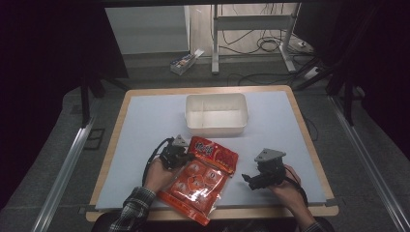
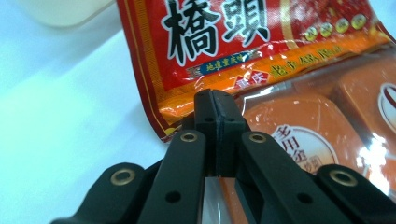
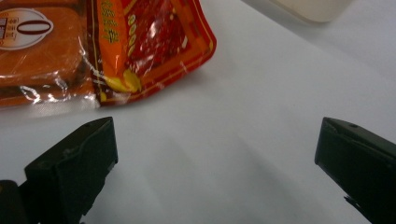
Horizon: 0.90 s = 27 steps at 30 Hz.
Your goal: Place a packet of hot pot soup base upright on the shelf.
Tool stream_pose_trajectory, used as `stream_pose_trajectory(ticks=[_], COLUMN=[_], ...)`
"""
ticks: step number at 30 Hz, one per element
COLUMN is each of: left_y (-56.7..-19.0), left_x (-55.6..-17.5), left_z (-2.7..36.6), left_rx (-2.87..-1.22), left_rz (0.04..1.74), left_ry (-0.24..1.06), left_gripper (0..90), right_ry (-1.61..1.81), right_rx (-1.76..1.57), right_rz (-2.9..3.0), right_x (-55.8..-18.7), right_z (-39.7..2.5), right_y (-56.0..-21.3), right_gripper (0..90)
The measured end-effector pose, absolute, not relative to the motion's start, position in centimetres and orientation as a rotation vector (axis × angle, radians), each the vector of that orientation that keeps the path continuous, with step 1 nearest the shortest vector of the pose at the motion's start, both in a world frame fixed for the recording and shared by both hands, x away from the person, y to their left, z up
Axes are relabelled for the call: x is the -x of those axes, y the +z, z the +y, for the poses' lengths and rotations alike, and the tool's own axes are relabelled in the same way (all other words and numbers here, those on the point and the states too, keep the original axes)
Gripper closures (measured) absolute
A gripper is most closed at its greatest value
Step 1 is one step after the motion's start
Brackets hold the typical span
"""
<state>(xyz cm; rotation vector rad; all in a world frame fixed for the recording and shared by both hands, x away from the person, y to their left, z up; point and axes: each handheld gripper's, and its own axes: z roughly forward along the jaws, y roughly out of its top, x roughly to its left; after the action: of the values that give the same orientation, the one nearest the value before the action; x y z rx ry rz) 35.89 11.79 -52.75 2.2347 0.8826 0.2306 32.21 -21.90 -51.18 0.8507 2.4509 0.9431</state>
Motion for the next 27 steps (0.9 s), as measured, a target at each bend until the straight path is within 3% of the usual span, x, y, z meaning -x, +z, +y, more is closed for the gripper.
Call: stream_pose_trajectory(ticks=[13, 24, 27], left_y=[-52.4, -52.2, -52.0], left_x=[-37.0, -37.0, -37.0], left_z=[8.9, 9.0, 9.4], left_rx=[-2.256, -2.218, -2.213], left_rz=[0.801, 0.806, 0.812], left_ry=[0.21, 0.195, 0.215], left_gripper=[89.9, 89.6, 85.5], right_ry=[1.006, 1.026, 1.035], right_rx=[-0.857, -0.861, -0.866], right_rz=[2.458, 2.464, 2.463], right_x=[-32.3, -32.3, -32.4], right_z=[-22.0, -22.1, -22.2], right_y=[-51.1, -51.1, -51.1], right_gripper=[0.0, 0.0, 0.0])
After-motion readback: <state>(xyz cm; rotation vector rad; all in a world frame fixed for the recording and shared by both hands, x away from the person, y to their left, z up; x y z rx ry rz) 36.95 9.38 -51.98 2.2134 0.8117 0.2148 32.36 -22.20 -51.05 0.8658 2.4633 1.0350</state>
